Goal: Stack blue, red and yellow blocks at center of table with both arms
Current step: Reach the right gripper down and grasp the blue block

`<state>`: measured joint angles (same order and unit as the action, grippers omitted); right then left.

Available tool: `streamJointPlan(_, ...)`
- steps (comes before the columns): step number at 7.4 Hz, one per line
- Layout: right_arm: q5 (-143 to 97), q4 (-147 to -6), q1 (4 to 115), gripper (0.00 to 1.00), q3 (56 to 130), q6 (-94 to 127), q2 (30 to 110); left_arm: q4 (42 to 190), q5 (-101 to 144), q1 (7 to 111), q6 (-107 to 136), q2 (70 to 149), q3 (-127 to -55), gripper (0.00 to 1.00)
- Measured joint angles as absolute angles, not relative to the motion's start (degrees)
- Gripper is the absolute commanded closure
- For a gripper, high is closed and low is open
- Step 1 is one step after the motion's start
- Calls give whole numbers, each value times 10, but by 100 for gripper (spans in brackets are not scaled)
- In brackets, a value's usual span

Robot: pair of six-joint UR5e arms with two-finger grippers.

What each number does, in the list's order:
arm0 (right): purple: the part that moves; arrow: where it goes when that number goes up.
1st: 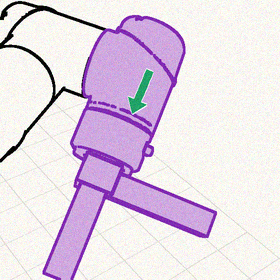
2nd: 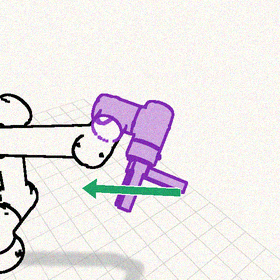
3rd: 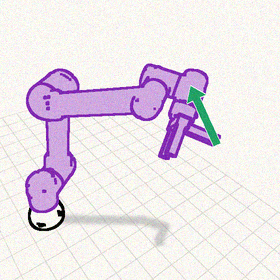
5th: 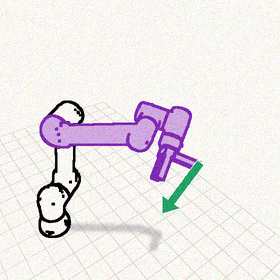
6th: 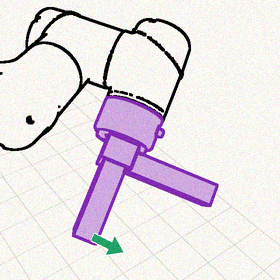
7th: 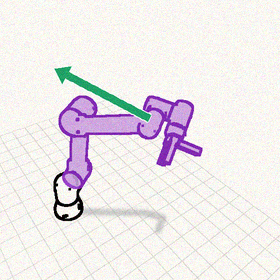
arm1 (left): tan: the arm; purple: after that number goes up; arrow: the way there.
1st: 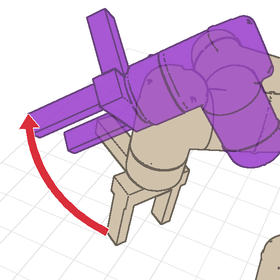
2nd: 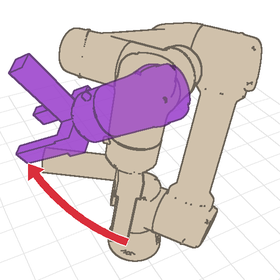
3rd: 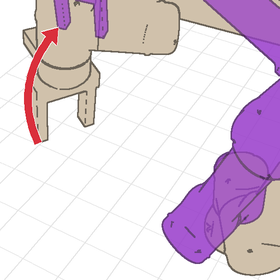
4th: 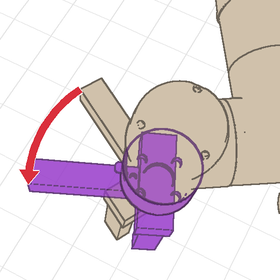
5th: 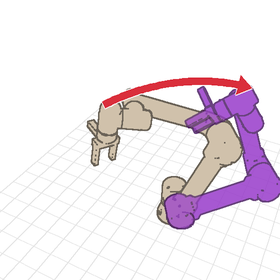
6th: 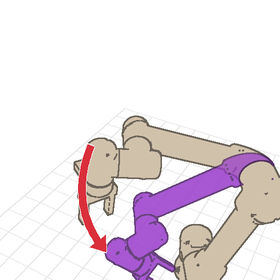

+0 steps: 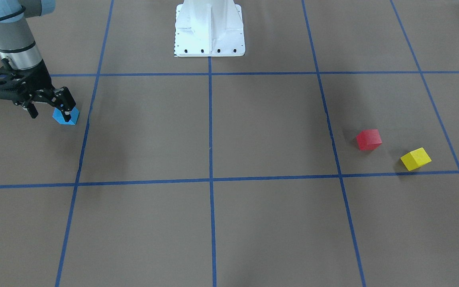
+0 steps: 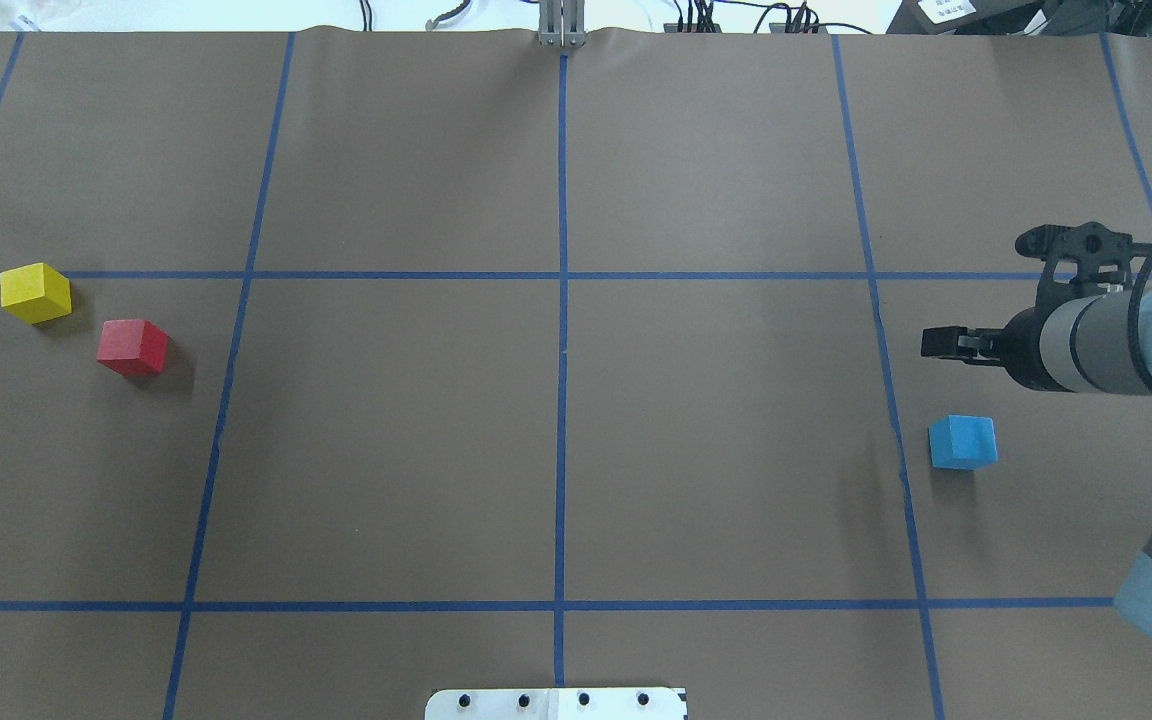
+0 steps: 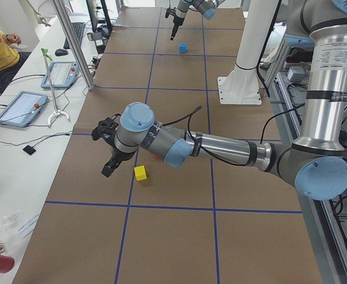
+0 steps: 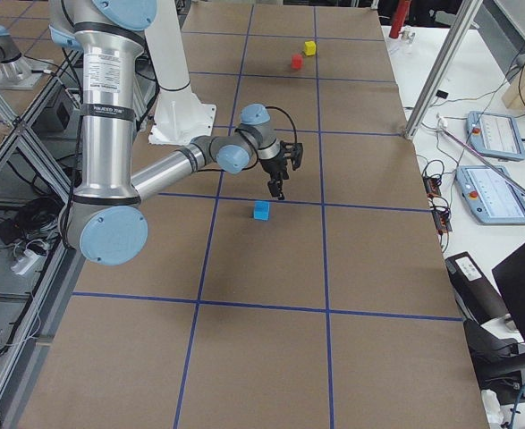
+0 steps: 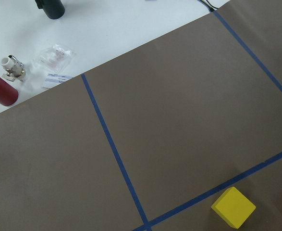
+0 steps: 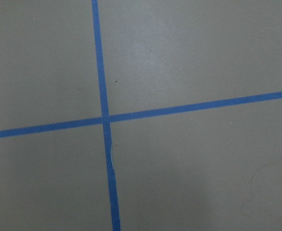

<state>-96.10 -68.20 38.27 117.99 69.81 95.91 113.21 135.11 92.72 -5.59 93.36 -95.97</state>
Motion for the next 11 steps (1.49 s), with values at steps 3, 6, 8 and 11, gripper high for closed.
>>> streamJointPlan(3, -915, -612, 324, 0, 1163, 711, 1014, 1146, 1352, 927, -57, 922, -961, 0)
streamJointPlan(6, -907, -563, 296, 29, 1111, 712, 1015, 1149, 1352, 927, -58, 918, -962, 0)
streamJointPlan(8, -911, -519, 292, 100, 1080, 713, 1014, 1149, 1352, 927, -58, 918, -963, 0)
streamJointPlan(11, -922, -530, 292, 100, 1108, 712, 1013, 1157, 1352, 927, -57, 918, -960, 0)
